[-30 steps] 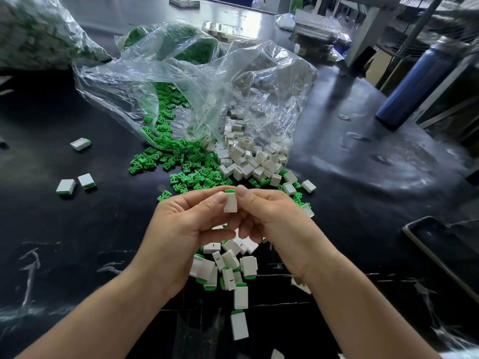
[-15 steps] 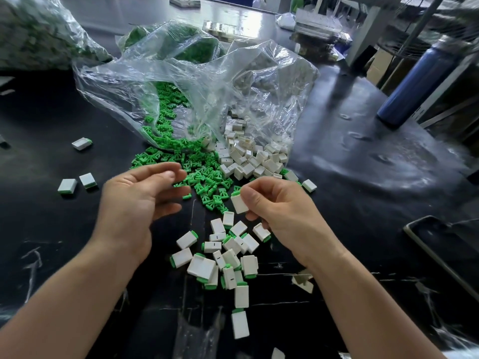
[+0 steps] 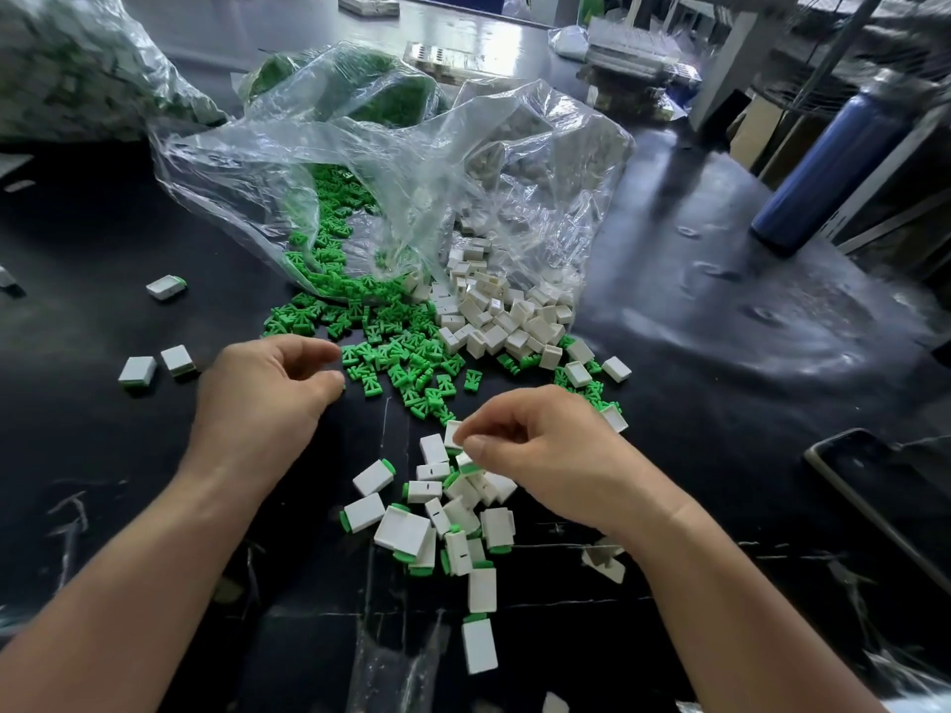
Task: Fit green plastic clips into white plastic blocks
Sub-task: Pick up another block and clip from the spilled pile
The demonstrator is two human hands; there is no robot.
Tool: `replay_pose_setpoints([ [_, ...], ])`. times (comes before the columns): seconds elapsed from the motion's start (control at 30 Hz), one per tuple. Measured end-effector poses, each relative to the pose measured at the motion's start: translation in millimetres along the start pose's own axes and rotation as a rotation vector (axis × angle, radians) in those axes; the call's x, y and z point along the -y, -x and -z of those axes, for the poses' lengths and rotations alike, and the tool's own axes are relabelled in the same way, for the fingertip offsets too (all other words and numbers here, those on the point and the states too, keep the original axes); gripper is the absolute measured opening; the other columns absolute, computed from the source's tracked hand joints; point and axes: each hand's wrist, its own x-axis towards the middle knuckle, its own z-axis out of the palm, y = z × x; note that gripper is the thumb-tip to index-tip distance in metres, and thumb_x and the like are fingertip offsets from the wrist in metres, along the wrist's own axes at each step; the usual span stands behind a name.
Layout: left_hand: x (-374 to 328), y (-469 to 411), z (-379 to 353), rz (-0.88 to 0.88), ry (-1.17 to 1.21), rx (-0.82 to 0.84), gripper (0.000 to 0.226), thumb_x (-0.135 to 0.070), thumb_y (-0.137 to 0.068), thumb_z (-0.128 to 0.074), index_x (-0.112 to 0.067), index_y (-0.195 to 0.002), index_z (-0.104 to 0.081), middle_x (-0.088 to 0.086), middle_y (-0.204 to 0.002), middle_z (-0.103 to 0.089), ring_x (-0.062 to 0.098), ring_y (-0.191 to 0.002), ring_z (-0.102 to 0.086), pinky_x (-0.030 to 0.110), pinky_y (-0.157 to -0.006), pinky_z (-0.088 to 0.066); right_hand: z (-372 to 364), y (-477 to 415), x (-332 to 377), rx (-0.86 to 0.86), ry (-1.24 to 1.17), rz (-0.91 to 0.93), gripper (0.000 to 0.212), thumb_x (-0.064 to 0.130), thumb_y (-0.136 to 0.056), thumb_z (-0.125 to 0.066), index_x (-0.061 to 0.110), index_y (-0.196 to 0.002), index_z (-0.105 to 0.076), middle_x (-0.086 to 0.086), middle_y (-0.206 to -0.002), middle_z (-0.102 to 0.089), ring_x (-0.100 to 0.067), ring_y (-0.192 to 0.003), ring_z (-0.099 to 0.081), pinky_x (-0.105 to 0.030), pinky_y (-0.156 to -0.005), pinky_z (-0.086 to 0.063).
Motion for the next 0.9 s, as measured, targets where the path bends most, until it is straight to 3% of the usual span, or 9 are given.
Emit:
replay_pose_setpoints([
  [0.17, 0, 2, -1, -0.123, -0.518, 0.048, 0.035, -0.02, -0.081, -0.067, -0.018, -0.115, -0.065, 0.012, -0.116, -0.06, 0.033, -0.107, -0.053, 0.04, -0.09, -0.043, 4, -6, -7, -0.212, 0.08, 0.002, 0.011, 0.025, -0.086, -0.061, 0.023, -0.089, -0.071, 0.022, -0.066, -0.055, 0.006, -0.069, -0.054, -0.008, -0.065, -0.041],
  [0.33, -4, 5, -1, -0.15, -0.565, 0.064, 0.015, -0.018, -0.085, -0.063, -0.018, -0.097, -0.071, 0.013, -0.104, -0.06, 0.034, -0.102, -0.053, 0.042, -0.087, -0.044, 21, -23, -28, -0.536, 0.252, -0.094, 0.02, 0.025, -0.087, -0.061, 0.022, -0.105, -0.068, 0.004, -0.097, -0.055, -0.015, -0.096, -0.054, -0.022, -0.084, -0.036],
  [0.47, -4, 8, -1, -0.194, -0.401, -0.018, 0.007, -0.013, -0.082, -0.066, -0.02, -0.084, -0.066, 0.004, -0.085, -0.066, 0.03, -0.087, -0.06, 0.035, -0.075, -0.046, 27, -33, -42, -0.556, 0.357, -0.164, 0.034, 0.026, -0.089, -0.058, 0.022, -0.123, -0.058, -0.006, -0.115, -0.054, -0.023, -0.113, -0.044, -0.027, -0.091, -0.033],
  [0.6, -9, 11, -3, -0.089, 0.081, 0.06, 0.018, -0.008, -0.078, -0.072, -0.021, -0.09, -0.067, -0.007, -0.072, -0.066, 0.007, -0.061, -0.064, 0.017, -0.059, -0.053, 19, -39, -47, -0.545, 0.399, -0.152, 0.033, 0.022, -0.09, -0.056, 0.021, -0.123, -0.058, -0.007, -0.119, -0.051, -0.024, -0.116, -0.038, -0.026, -0.09, -0.029],
  [0.77, -16, 22, -11, -0.021, 0.449, 0.203, 0.022, 0.001, -0.077, -0.068, -0.021, -0.077, -0.069, -0.002, -0.068, -0.071, 0.009, -0.061, -0.066, 0.015, -0.056, -0.053, 18, -41, -51, -0.598, 0.383, -0.104, 0.009, 0.017, -0.084, -0.064, 0.015, -0.093, -0.066, -0.005, -0.103, -0.06, -0.022, -0.1, -0.049, -0.022, -0.076, -0.029],
  [0.83, -20, 25, -12, -0.01, 0.502, 0.26, 0.019, 0.001, -0.078, -0.067, -0.017, -0.074, -0.069, 0.001, -0.065, -0.071, 0.011, -0.058, -0.066, 0.018, -0.053, -0.054, 21, -38, -47, -0.61, 0.219, -0.066, 0.005, 0.018, -0.082, -0.067, 0.022, -0.083, -0.065, 0.007, -0.085, -0.064, -0.009, -0.08, -0.056, -0.017, -0.07, -0.036],
  [0.9, -23, 28, -12, 0.0, 0.51, 0.314, 0.018, 0.0, -0.077, -0.067, -0.017, -0.071, -0.071, 0.004, -0.066, -0.071, 0.011, -0.059, -0.066, 0.02, -0.055, -0.055, 23, -32, -39, -0.592, -0.031, -0.026, 0.015, 0.018, -0.08, -0.069, 0.029, -0.072, -0.063, 0.018, -0.066, -0.062, 0.005, -0.064, -0.056, -0.006, -0.061, -0.039],
])
